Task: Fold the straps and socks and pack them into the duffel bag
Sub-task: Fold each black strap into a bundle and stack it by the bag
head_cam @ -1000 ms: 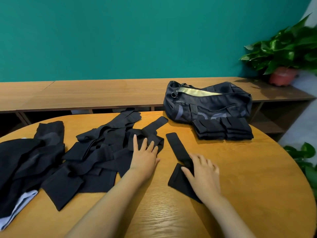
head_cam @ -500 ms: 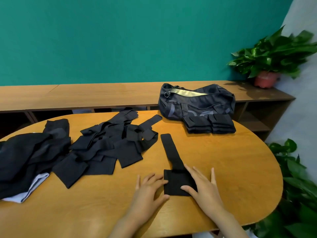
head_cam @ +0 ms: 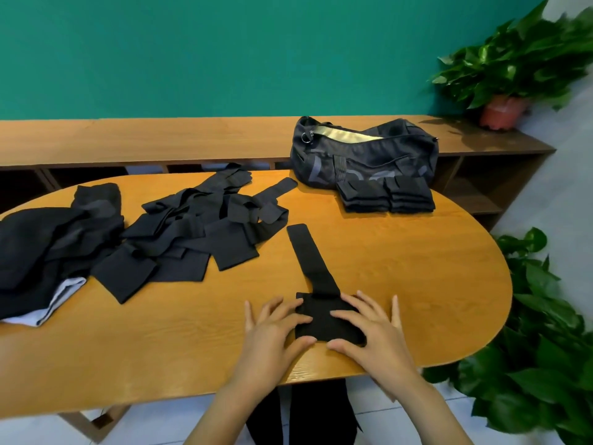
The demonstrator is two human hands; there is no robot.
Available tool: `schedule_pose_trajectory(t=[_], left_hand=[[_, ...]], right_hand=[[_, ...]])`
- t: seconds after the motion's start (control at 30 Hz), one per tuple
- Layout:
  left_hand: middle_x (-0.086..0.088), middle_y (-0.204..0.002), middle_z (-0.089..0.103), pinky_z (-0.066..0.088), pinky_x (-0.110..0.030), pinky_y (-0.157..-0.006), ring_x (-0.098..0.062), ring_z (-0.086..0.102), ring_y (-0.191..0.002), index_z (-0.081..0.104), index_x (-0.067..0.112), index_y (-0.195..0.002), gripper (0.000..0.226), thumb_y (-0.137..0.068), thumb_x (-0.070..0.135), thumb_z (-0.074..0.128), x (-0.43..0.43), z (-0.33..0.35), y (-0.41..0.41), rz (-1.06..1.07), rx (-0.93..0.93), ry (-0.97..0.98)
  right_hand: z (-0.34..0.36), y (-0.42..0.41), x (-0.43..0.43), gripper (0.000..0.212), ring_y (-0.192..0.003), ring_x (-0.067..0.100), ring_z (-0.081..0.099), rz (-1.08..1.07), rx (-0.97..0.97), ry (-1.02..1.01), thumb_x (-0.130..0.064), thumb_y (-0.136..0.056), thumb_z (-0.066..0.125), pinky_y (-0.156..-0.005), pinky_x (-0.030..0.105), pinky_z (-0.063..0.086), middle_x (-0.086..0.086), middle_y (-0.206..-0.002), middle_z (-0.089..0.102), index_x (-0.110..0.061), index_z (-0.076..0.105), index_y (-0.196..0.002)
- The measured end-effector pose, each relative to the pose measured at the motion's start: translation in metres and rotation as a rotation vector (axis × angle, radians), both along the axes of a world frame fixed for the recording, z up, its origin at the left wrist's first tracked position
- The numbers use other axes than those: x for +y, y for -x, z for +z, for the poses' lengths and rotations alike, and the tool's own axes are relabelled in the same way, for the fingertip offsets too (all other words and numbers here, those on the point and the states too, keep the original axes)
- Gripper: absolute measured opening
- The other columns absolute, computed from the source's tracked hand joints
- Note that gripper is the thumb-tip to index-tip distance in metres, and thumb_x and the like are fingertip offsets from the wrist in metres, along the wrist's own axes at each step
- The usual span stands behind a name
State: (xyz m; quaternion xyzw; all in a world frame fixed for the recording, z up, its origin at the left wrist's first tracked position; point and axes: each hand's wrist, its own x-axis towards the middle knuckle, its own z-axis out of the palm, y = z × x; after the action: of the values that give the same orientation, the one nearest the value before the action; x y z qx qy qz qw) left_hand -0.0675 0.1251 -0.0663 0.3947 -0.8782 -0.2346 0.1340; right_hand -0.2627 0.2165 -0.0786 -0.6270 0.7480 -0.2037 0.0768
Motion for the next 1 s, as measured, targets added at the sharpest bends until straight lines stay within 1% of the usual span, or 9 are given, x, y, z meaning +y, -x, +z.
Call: schedule_pose_trajectory(t=[0.13,0.33,0.47,0.57,0.63,0.7,0.83,0.93,1.0], left_hand=[[0.029,-0.142,0.038,-0.013,-0.048,-0.117,0.001,0.015,-0.141,0.061,0.044,-0.120,0.058,-0.081,0.069,0.028,0.001,-0.002,0.000,0.017,0.059,0.014],[0.026,-0.131,0.050,-0.005,-0.043,-0.119,0.003,0.027,-0.136,0.068,0.040,-0.106,0.049,-0.086,0.063,0.031,0.000,-0.006,0.001,0.099,0.164,-0.017],[0.031,-0.130,0.046,-0.007,-0.041,-0.118,0.010,0.021,-0.132,0.066,0.041,-0.112,0.060,-0.077,0.080,0.036,0.000,-0.006,-0.002,0.073,0.165,0.002],[0.032,-0.130,0.043,-0.007,-0.042,-0.119,0.009,0.020,-0.132,0.058,0.041,-0.125,0.050,-0.080,0.063,0.058,-0.001,-0.007,-0.003,0.053,0.123,0.009],[0.029,-0.126,0.050,-0.002,-0.045,-0.119,0.010,0.024,-0.128,0.063,0.037,-0.120,0.033,-0.087,0.042,0.065,-0.003,-0.008,-0.002,0.080,0.189,0.003],[0.026,-0.122,0.054,0.005,-0.046,-0.118,0.007,0.032,-0.124,0.069,0.033,-0.110,0.020,-0.091,0.032,0.063,-0.004,-0.008,0.000,0.121,0.260,0.007],[0.019,-0.117,0.060,0.019,-0.049,-0.115,-0.001,0.041,-0.118,0.069,0.027,-0.103,0.016,-0.093,0.033,0.058,-0.006,-0.007,-0.003,0.194,0.350,-0.020],[0.023,-0.098,0.060,0.016,-0.048,-0.117,0.003,0.048,-0.108,0.063,0.032,-0.098,0.018,-0.090,0.044,0.051,-0.006,-0.002,-0.004,0.239,0.388,-0.068],[0.023,-0.089,0.062,0.014,-0.045,-0.118,0.005,0.051,-0.102,0.059,0.038,-0.100,0.018,-0.087,0.049,0.052,-0.006,0.000,-0.003,0.271,0.403,-0.053]], right_hand=[[-0.003,0.000,0.000,0.084,-0.139,-0.009,0.006,-0.001,0.023,0.035,-0.098,-0.064,0.014,-0.113,0.046,-0.024,-0.039,-0.139,0.024,-0.054,0.055,-0.123],[-0.004,-0.001,-0.001,0.049,-0.135,0.003,0.034,-0.050,-0.014,0.146,-0.075,-0.080,0.043,-0.117,0.056,-0.007,-0.033,-0.130,0.051,-0.046,0.068,-0.111],[-0.004,-0.001,-0.002,0.042,-0.131,0.001,0.038,-0.092,-0.117,0.178,-0.063,-0.081,0.040,-0.118,0.053,-0.006,-0.034,-0.123,0.055,-0.045,0.071,-0.103],[-0.004,-0.003,-0.004,0.038,-0.126,0.003,0.042,-0.122,-0.149,0.214,-0.062,-0.083,0.041,-0.118,0.052,-0.002,-0.033,-0.115,0.059,-0.044,0.072,-0.097],[-0.002,-0.005,-0.007,0.033,-0.123,0.005,0.045,-0.141,-0.155,0.232,-0.058,-0.084,0.045,-0.119,0.051,0.000,-0.032,-0.108,0.060,-0.043,0.071,-0.097],[0.000,-0.005,-0.009,0.030,-0.122,0.006,0.046,-0.156,-0.168,0.250,-0.054,-0.084,0.050,-0.119,0.049,0.001,-0.030,-0.103,0.060,-0.040,0.072,-0.099],[0.001,0.000,-0.005,0.031,-0.124,0.007,0.043,-0.147,-0.141,0.271,-0.055,-0.080,0.056,-0.118,0.052,0.003,-0.028,-0.110,0.060,-0.037,0.072,-0.100],[0.005,0.000,-0.007,0.032,-0.112,0.012,0.052,-0.196,-0.142,0.285,-0.049,-0.081,0.055,-0.117,0.055,0.011,-0.022,-0.096,0.059,-0.026,0.074,-0.093],[0.008,-0.002,-0.010,0.031,-0.102,0.011,0.054,-0.239,-0.153,0.304,-0.050,-0.081,0.056,-0.117,0.053,0.016,-0.027,-0.083,0.053,-0.025,0.072,-0.090]])
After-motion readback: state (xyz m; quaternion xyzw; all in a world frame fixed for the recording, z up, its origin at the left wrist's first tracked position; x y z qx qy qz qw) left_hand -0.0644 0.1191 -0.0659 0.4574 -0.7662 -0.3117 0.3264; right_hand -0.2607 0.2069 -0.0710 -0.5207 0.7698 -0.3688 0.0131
